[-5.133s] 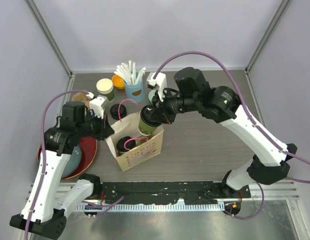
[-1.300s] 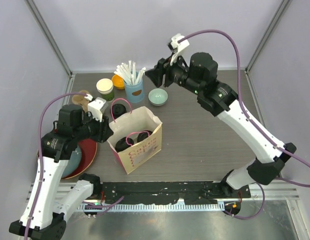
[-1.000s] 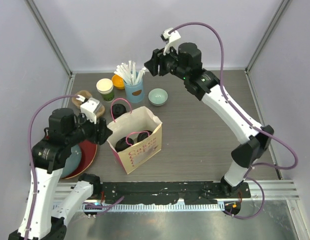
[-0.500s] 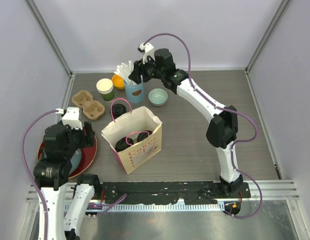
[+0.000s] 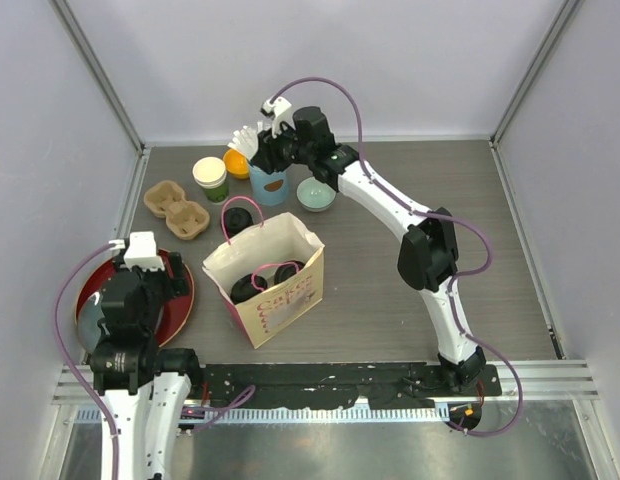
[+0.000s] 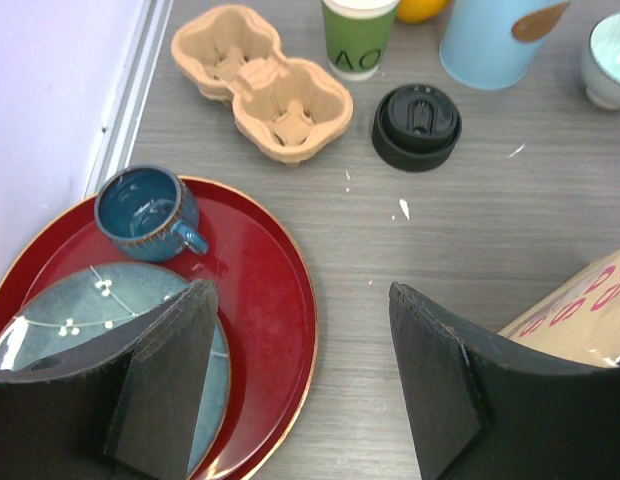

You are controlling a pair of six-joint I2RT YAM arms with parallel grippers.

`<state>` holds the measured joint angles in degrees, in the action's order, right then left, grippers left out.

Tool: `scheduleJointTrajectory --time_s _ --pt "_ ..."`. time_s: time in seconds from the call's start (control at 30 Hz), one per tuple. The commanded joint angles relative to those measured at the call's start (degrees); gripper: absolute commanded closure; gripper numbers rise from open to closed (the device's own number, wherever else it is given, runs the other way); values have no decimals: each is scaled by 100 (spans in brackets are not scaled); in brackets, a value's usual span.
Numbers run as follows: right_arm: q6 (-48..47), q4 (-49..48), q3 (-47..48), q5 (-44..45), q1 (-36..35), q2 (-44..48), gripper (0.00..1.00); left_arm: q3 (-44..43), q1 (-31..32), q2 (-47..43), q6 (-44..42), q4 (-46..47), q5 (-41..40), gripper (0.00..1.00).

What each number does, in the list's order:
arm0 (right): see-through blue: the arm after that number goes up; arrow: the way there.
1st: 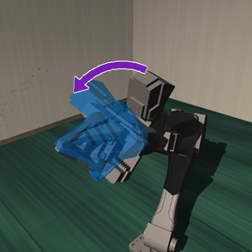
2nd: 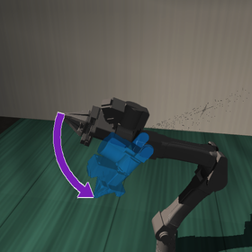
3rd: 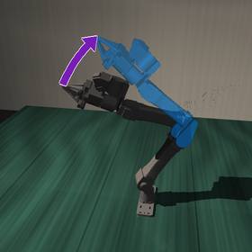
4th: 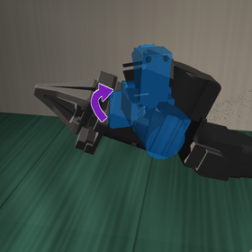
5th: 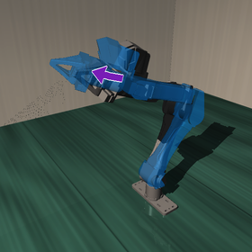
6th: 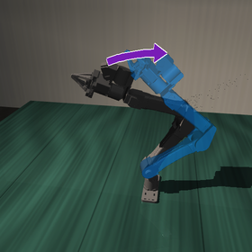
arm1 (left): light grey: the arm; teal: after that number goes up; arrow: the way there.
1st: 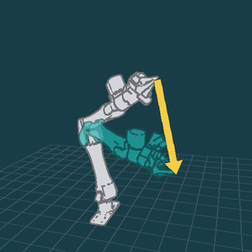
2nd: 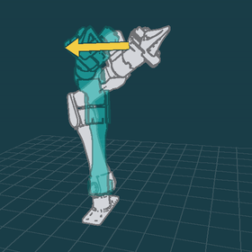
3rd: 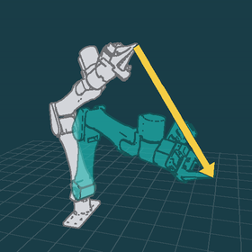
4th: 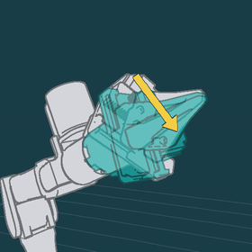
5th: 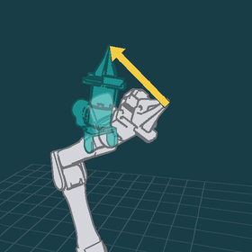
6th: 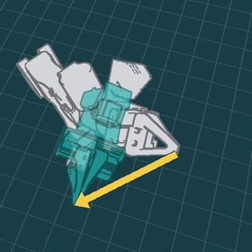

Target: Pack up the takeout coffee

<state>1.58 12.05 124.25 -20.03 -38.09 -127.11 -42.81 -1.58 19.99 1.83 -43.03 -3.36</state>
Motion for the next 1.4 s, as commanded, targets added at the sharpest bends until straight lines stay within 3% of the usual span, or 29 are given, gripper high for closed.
scheduleJointTrajectory --time_s 0.0,0.13,0.23,0.6,0.87,1.0,1.2,1.37 --pt "-141 -150 380 254 -76 -112 67 157 -44 -214 64 830 -86 27" --pt "-325 -274 346 421 -120 2 93 255 -105 -338 151 980 10 27" --pt "-536 -291 276 553 -190 247 99 334 -96 -425 187 1042 221 27" --pt "-1037 -169 73 1001 -349 1232 99 695 -105 -724 301 1332 450 26" --pt "-1047 218 284 712 -401 1987 99 677 -114 -751 301 1314 476 26" --pt "-1029 841 179 501 -401 2995 99 677 -114 -724 301 1314 511 26" --pt "-756 1219 -883 255 -410 4368 99 695 -114 -663 353 1358 564 26" --pt "-782 2509 -1376 421 -401 5108 99 686 -140 -680 397 1341 608 26"
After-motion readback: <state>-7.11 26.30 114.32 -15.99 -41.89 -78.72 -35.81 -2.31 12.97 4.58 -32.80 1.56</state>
